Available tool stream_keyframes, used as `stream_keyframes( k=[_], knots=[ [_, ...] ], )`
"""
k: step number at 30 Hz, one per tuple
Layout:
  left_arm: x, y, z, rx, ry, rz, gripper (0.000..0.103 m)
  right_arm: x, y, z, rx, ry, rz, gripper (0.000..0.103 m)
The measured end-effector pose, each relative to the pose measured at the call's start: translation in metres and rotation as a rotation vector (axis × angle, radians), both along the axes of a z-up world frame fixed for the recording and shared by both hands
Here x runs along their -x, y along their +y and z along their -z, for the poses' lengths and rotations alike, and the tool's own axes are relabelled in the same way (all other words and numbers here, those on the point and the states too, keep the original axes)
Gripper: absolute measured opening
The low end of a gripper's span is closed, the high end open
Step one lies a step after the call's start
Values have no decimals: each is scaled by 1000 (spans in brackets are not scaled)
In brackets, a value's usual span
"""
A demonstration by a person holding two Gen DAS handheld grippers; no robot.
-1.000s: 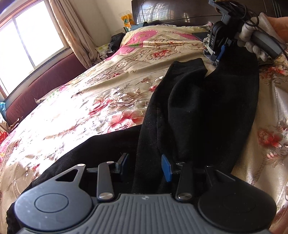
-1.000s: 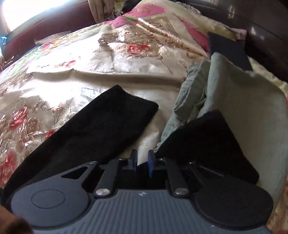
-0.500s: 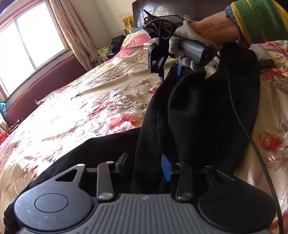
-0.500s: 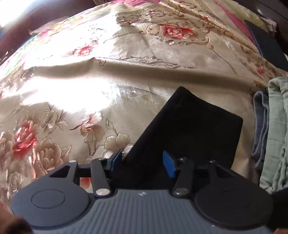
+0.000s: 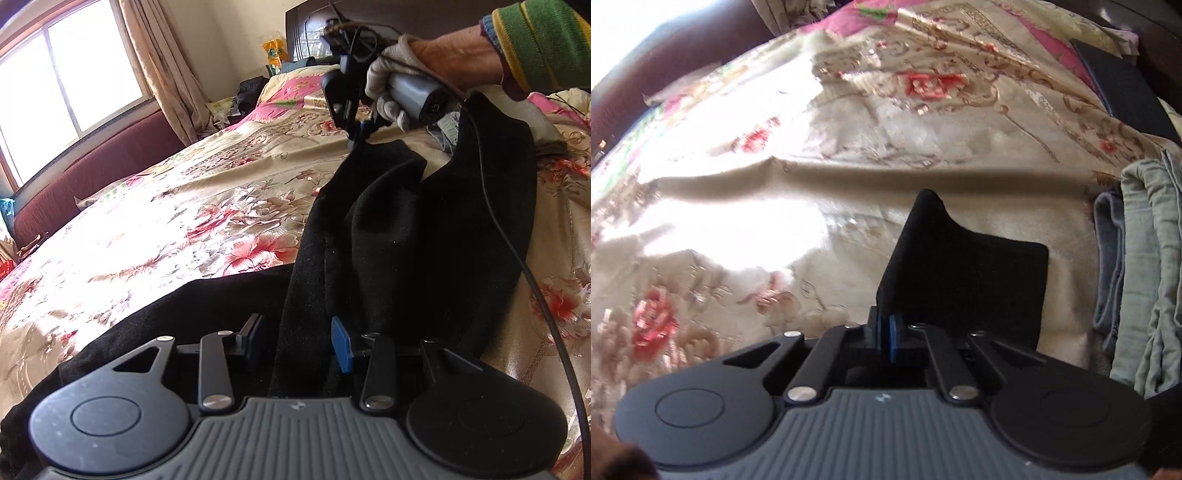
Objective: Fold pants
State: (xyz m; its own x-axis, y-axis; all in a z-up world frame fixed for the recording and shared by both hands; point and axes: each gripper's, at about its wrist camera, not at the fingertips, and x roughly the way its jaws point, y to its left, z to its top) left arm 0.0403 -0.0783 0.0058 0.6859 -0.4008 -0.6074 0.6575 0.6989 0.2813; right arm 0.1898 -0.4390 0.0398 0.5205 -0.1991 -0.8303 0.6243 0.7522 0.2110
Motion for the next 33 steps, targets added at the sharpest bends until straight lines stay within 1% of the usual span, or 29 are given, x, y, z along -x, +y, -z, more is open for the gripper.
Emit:
stream_keyframes(
  k=[3, 5, 8, 10, 11, 13, 15, 16, 17, 19, 21, 22, 23, 24, 25, 26, 27, 29, 33],
  knots=[
    [-5, 0, -11, -16, -51, -32, 54, -2, 7, -46, -82, -168, -43, 4],
    [-7, 3, -26, -1, -79, -63, 54, -6, 16, -83, -114, -282, -90, 4],
    [2, 3, -53, 39, -170, -95, 54, 0, 33, -139, -130, -463, -156, 4],
    [16, -2, -66, 66, -224, -78, 56, 13, 40, -171, -150, -570, -187, 4],
    [24, -6, -69, 83, -234, -57, 59, 22, 43, -183, -158, -618, -202, 4],
    [35, -20, -69, 111, -227, -3, 63, 49, 45, -201, -183, -710, -225, 4],
    [42, -40, -59, 101, -190, 48, 64, 81, 43, -207, -191, -785, -234, 4],
    [45, -49, -52, 88, -170, 73, 64, 102, 36, -205, -186, -813, -220, 4],
    [50, -59, -43, 69, -149, 103, 64, 121, 28, -197, -185, -820, -192, 4],
    [61, -71, -30, 40, -118, 151, 64, 165, -1, -164, -192, -788, -93, 4],
    [70, -78, -20, 13, -75, 193, 64, 205, -31, -118, -168, -704, 30, 4],
    [72, -81, -15, -3, -57, 209, 64, 223, -52, -86, -156, -624, 117, 4],
    [78, -86, -10, -32, -43, 229, 64, 238, -68, -56, -163, -551, 189, 4],
    [81, -89, -6, -59, -39, 243, 64, 251, -82, -28, -190, -503, 245, 4],
    [85, -91, -3, -86, -35, 257, 64, 263, -91, -8, -220, -485, 282, 4],
    [87, -94, -1, -105, -30, 267, 64, 271, -96, 6, -249, -488, 300, 4],
    [87, -96, 0, -123, -26, 275, 64, 281, -97, 15, -269, -500, 307, 4],
    [88, -102, 1, -152, -29, 284, 64, 286, -93, 18, -267, -527, 291, 4],
    [84, -113, 0, -174, -56, 288, 65, 281, -91, -3, -262, -612, 241, 4]
  ],
)
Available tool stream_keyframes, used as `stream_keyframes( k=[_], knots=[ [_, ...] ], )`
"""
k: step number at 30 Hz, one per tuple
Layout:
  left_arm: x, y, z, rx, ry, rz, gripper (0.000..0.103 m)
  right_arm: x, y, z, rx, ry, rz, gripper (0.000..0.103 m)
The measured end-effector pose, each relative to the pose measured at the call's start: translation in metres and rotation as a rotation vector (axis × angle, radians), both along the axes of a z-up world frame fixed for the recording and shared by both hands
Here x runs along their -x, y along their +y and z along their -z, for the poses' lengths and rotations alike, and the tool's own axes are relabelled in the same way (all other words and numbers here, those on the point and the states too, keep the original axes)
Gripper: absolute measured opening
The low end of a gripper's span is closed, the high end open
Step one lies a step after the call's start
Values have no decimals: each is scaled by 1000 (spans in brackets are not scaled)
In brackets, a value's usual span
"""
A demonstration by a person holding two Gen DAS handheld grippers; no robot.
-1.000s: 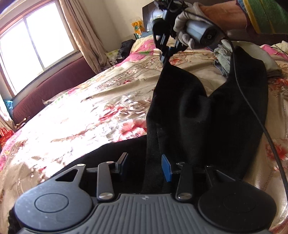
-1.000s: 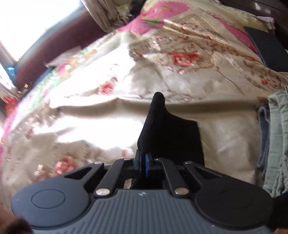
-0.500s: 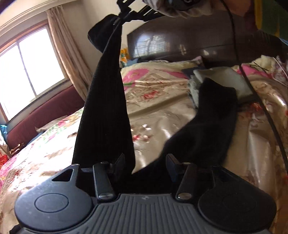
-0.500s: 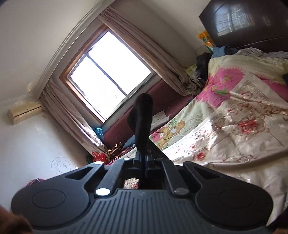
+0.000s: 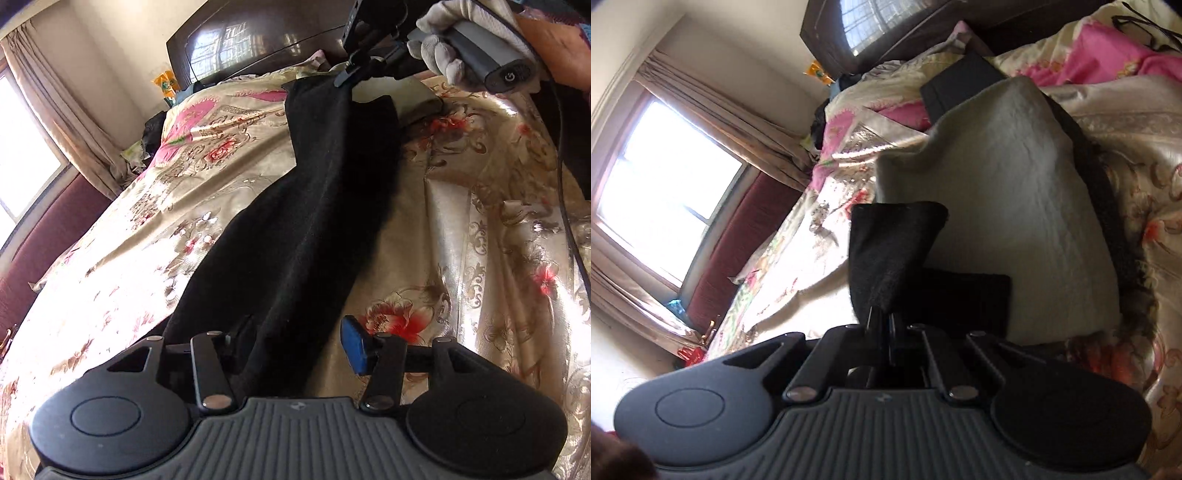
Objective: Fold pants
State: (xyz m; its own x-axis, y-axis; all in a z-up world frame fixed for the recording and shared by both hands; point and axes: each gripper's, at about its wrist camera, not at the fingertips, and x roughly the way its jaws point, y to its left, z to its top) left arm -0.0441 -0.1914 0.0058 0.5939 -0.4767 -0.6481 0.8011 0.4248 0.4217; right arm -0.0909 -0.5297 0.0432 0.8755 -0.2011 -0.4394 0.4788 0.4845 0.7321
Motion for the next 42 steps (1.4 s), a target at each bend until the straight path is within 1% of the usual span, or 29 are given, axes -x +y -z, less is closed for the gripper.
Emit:
stream_keyframes(
  k=[2, 4, 6, 8, 9, 11, 12, 14, 15, 16, 17, 19, 21, 22, 23, 26, 28, 29, 31, 32, 33, 34, 35, 36, 38, 39, 40, 41, 42],
  knots=[
    [-2, -3, -2, 7, -18, -10, 65, -1, 1, -12, 14, -31, -13, 4],
    [-4, -1, -4, 20, -31, -24, 65, 3, 2, -20, 4, -76, -21, 4],
    [-5, 3, -6, 33, -28, -36, 65, 13, 6, -23, 24, -91, -8, 4],
    [-4, 8, -4, 31, -18, -45, 65, 21, 6, -10, 1, -76, 6, 4],
    [-4, 9, -2, 25, -11, -48, 65, 22, 6, 1, -18, -48, 11, 4],
    [-3, 10, 2, 11, 0, -51, 65, 24, 4, 28, -66, 50, 21, 4],
    [-3, 9, 3, 5, -4, -48, 65, 23, 2, 38, -87, 68, 29, 4],
    [-2, 7, 1, -2, -20, -42, 65, 26, -3, 50, -142, 43, 52, 5],
    [-3, 6, 0, -1, -20, -40, 65, 26, -5, 52, -145, 32, 54, 5],
    [-4, 5, -1, 2, -19, -39, 65, 27, -5, 50, -127, 33, 52, 6],
    [-5, 4, -1, 2, -19, -38, 65, 27, -6, 48, -99, 47, 54, 11],
    [-6, 1, -1, 0, -23, -37, 65, 29, -8, 43, -53, 70, 60, 13],
    [-5, -1, -1, -3, -21, -32, 65, 36, -11, 42, -35, 79, 85, 19],
    [-5, -2, -1, -6, -20, -29, 65, 40, -12, 44, -38, 84, 96, 29],
    [-4, -2, 1, -12, -19, -24, 65, 42, -15, 48, -54, 82, 105, 33],
    [-1, -5, 4, -33, -17, -16, 65, 40, -24, 65, -145, 37, 83, 33],
    [0, -6, 5, -44, -18, -12, 65, 32, -27, 72, -167, 0, 60, 34],
    [0, -7, 6, -49, -20, -11, 65, 26, -29, 75, -174, -17, 47, 37],
    [-1, -7, 7, -56, -23, -15, 65, 14, -33, 85, -223, -55, 33, 36],
    [-2, -7, 7, -60, -25, -22, 65, 8, -34, 90, -254, -70, 29, 23],
    [-4, -6, 7, -62, -25, -30, 65, 5, -34, 94, -291, -79, 33, 12],
    [-7, -4, 7, -67, -27, -45, 65, 3, -35, 94, -332, -92, 32, 10],
    [-8, 0, 5, -68, -30, -58, 65, 5, -34, 90, -357, -118, 37, 10],
    [-9, 4, 3, -68, -34, -71, 65, 13, -32, 81, -359, -160, 41, 10],
    [-10, 17, -2, -63, -39, -95, 65, 34, -28, 55, -328, -238, 38, 9],
    [-10, 25, -4, -57, -38, -107, 66, 44, -27, 44, -300, -250, 37, 8],
    [-9, 31, -5, -51, -37, -117, 66, 55, -25, 33, -250, -229, 46, 8],
    [-8, 41, -5, -42, -34, -133, 66, 61, -25, 29, -205, -181, 55, 8],
    [-7, 47, -3, -38, -29, -147, 67, 61, -27, 30, -160, -91, 66, 8]
  ],
)
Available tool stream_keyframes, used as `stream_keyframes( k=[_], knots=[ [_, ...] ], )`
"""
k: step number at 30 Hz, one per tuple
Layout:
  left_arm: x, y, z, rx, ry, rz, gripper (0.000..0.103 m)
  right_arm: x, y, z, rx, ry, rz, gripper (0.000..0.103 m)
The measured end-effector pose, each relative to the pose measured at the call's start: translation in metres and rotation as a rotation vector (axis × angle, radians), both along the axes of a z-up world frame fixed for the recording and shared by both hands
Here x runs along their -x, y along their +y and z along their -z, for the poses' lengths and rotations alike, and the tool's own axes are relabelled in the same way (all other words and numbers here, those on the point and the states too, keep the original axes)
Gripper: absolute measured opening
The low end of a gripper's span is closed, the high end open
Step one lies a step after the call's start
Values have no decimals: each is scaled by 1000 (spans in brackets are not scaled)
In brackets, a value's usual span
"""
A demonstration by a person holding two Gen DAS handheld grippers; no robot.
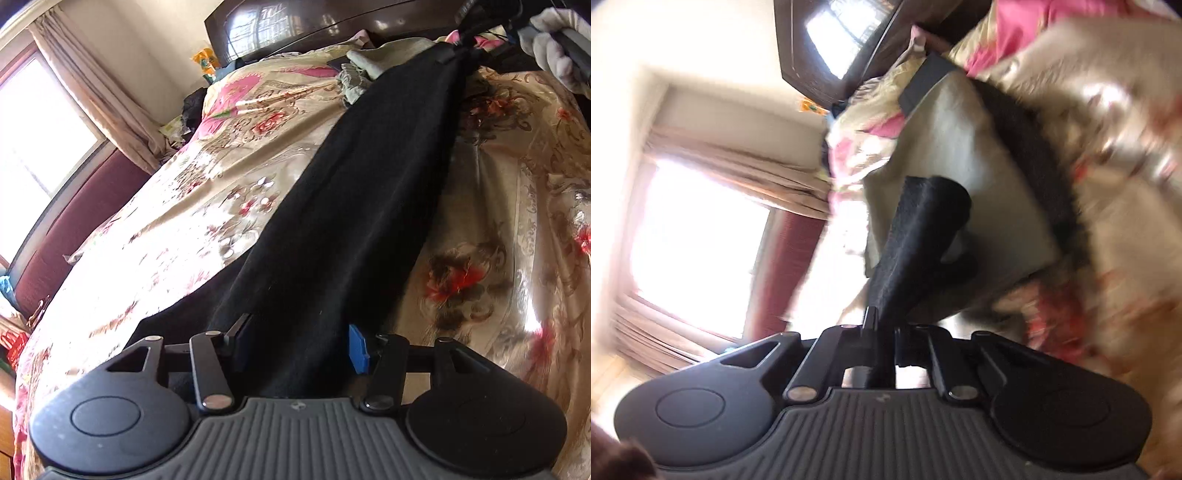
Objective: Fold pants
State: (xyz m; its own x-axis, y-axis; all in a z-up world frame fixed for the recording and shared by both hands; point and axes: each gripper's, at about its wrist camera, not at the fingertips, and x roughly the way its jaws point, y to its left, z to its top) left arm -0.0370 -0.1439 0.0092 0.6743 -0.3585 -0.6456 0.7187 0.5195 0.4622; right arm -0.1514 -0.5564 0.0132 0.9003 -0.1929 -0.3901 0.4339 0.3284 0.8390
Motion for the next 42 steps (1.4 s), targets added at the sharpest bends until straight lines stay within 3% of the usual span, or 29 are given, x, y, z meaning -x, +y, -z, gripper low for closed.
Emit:
stream_keyframes(
  k=[3, 6, 9, 12, 15, 17, 21, 25, 28, 31, 33, 38, 42],
  knots=[
    [-2, 23, 7, 1, 34, -66, 67, -17, -4, 20, -7, 226, -10, 9],
    [-3, 52, 4, 29, 44, -142, 67, -29, 14, 3, 130, 365, -34, 18],
    [-7, 87, -3, 76, 49, -224, 67, -17, 38, -26, 227, 417, -39, 19],
    [-12, 123, -8, 99, 18, -323, 68, -8, 80, -55, 394, 470, -76, 19],
    [-16, 160, -10, 119, -5, -423, 69, -45, 129, -77, 484, 426, -272, 20],
    [-17, 181, -10, 119, -36, -476, 70, -84, 178, -83, 531, 353, -471, 30],
    [-17, 229, -5, 136, -48, -619, 70, -167, 304, -67, 666, 280, -907, 33],
    [-16, 269, 9, 119, -56, -727, 70, -191, 433, -50, 926, 214, -1266, 35],
    [-26, 288, 14, 142, -45, -752, 70, -193, 499, -37, 1077, 175, -1467, 47],
    [-39, 309, 13, 243, 20, -771, 72, -195, 539, -23, 1217, 157, -1542, 48],
    [-47, 324, 11, 331, 67, -799, 79, -196, 559, -13, 1311, 130, -1567, 50],
    [-63, 353, 12, 535, 222, -867, 87, -192, 583, 12, 1509, 95, -1573, 55],
    [-81, 352, 18, 603, 251, -904, 87, -193, 591, 21, 1546, 111, -1509, 53]
  ],
)
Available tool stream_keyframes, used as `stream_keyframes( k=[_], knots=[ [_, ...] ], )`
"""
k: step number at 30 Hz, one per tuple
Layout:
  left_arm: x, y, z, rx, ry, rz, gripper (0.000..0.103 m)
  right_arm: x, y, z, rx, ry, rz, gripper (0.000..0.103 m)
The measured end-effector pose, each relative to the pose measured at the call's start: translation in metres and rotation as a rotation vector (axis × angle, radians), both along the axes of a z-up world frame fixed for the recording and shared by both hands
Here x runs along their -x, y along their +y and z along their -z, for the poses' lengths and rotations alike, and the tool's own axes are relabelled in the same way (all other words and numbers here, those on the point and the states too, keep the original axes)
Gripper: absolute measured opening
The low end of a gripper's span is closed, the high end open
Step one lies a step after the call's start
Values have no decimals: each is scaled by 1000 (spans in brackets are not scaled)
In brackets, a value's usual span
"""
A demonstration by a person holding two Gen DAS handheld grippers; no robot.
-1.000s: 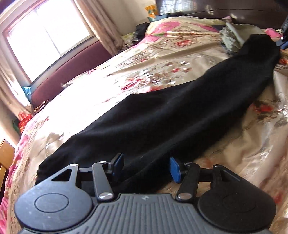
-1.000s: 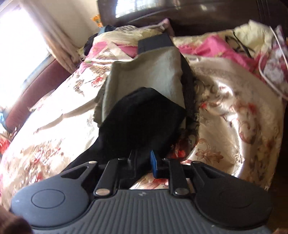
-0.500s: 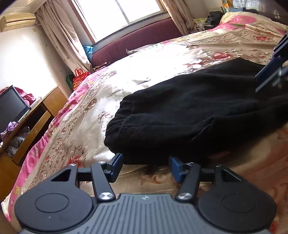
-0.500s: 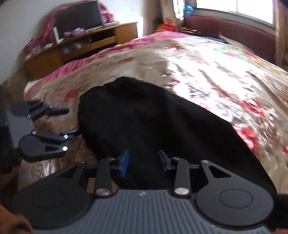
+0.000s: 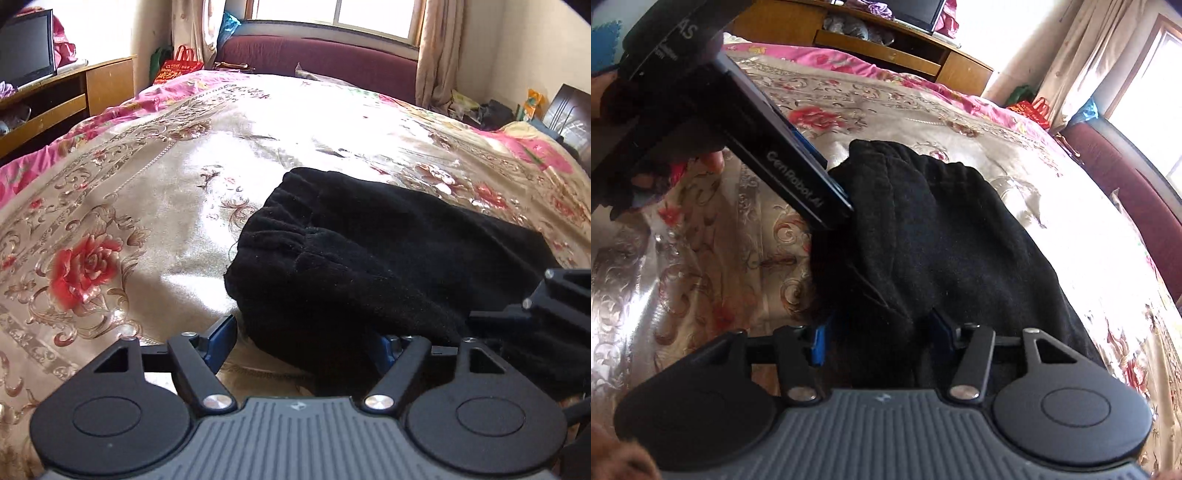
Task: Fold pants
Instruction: 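Reposition both grippers over the folded black pants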
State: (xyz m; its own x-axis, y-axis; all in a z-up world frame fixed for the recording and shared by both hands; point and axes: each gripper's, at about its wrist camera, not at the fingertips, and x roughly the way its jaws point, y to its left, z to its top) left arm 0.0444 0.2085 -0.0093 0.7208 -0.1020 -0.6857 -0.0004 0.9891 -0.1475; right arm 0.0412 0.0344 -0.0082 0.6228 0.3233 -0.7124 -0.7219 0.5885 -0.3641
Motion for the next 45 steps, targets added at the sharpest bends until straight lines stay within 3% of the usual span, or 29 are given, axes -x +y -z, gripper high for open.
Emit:
stream_keyframes(
  k=[2, 4, 6, 9, 11, 18, 20, 23, 25, 28, 31, 36, 40, 45],
  knots=[
    [-9, -2, 1, 28, 10, -22, 89, -2, -3, -2, -21, 6, 31, 47],
    [-16, -9, 4, -5, 11, -55, 87, -7, -3, -2, -38, 9, 57, 40],
    [-20, -11, 6, -21, 13, -75, 61, -14, -3, -3, -61, 30, 90, 29],
    [-23, 4, 4, 57, 18, -101, 42, -23, 1, -5, -80, 61, 123, 20],
    [-22, 13, -1, 73, -3, -117, 40, -26, 8, -8, -100, 73, 129, 18],
    [-19, 60, -18, -16, -38, -208, 40, -38, 63, -10, -177, 84, 68, 21],
    [-17, 69, -20, -60, -38, -220, 41, -42, 79, -8, -185, 94, 40, 30],
    [-5, 63, -30, -137, -79, -197, 45, -45, 71, -22, -294, 146, 77, 28],
    [3, 54, -38, -205, -106, -186, 45, -40, 46, -36, -372, 174, 124, 29],
    [12, 32, -52, -308, -139, -163, 45, -23, -8, -55, -439, 148, 223, 30],
    [16, -7, -60, -355, -171, -76, 45, -1, -79, -63, -472, 118, 414, 35],
    [6, -108, -59, -280, -179, 192, 46, 47, -211, -56, -475, 104, 837, 35],
    [5, -205, -51, -270, -167, 424, 46, 100, -312, -48, -626, 76, 1173, 36],
    [12, -303, -45, -291, -152, 649, 48, 152, -401, -30, -866, 30, 1454, 34]
  ],
)
